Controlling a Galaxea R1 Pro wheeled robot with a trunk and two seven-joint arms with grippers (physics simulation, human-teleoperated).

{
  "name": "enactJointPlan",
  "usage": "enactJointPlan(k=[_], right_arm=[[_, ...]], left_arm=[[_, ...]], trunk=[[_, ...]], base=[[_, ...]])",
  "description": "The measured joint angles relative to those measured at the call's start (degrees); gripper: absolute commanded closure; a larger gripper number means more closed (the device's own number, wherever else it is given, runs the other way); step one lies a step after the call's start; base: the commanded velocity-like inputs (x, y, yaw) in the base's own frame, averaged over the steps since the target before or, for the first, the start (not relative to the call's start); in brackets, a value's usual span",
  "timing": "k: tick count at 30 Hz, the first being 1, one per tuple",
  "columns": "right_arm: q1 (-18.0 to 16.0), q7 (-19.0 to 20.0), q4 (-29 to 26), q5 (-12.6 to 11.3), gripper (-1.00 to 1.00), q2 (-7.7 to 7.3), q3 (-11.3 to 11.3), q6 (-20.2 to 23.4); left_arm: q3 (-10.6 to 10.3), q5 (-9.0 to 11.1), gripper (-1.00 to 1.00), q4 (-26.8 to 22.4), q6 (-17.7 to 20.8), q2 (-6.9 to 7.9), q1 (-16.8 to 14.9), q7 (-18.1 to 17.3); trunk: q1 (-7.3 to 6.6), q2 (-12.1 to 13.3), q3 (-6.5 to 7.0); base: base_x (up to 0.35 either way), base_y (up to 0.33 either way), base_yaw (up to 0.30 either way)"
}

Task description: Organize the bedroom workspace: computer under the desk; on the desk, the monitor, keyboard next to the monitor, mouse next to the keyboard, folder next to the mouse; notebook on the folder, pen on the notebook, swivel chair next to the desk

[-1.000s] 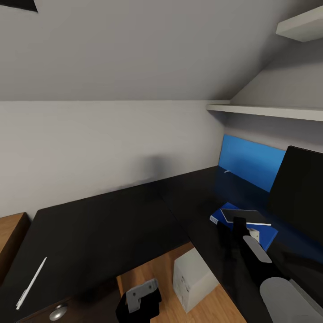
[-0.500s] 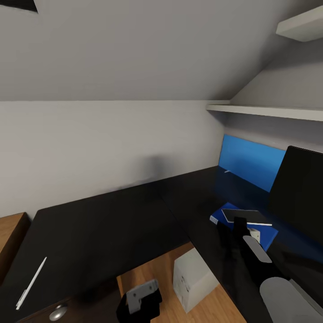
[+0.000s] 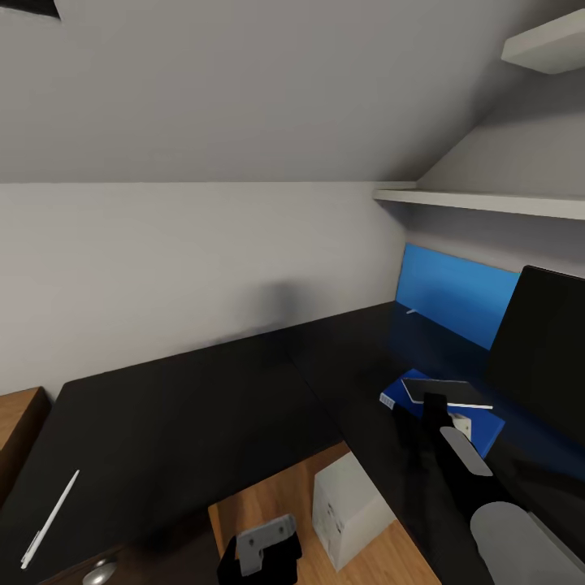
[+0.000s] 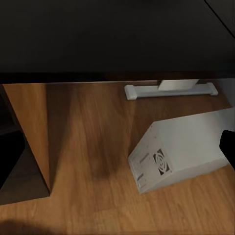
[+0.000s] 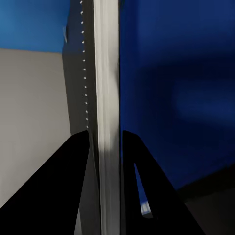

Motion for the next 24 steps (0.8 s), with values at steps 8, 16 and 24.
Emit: enactJointPlan(k=[8,16,24], right_arm=[[0.00,0.00,0.01,-0.01,1.00,0.01,-0.03,-0.03],[0.00,0.00,0.00,-0.01,1.00,-0.08,-0.17,-0.20],[0.00,-0.08,-0.08,-0.10,1.00,-0.06,-1.07,-1.73]], left_arm=[[0.03,0.00,-1.00,0.00,0.00,0.01,0.00,0.00],[0.04,0.00,-1.00,0.00,0.00,0.05,0.00,0.00],[0.07,0.00,-1.00,0.00,0.00,0.08,0.00,0.07]], trunk=[[0.00,0.00,0.00],[0.00,0.00,0.00],[0.00,0.00,0.00]], base=[[0.000,0.000,0.000],[0.000,0.000,0.000],[0.000,0.000,0.000]])
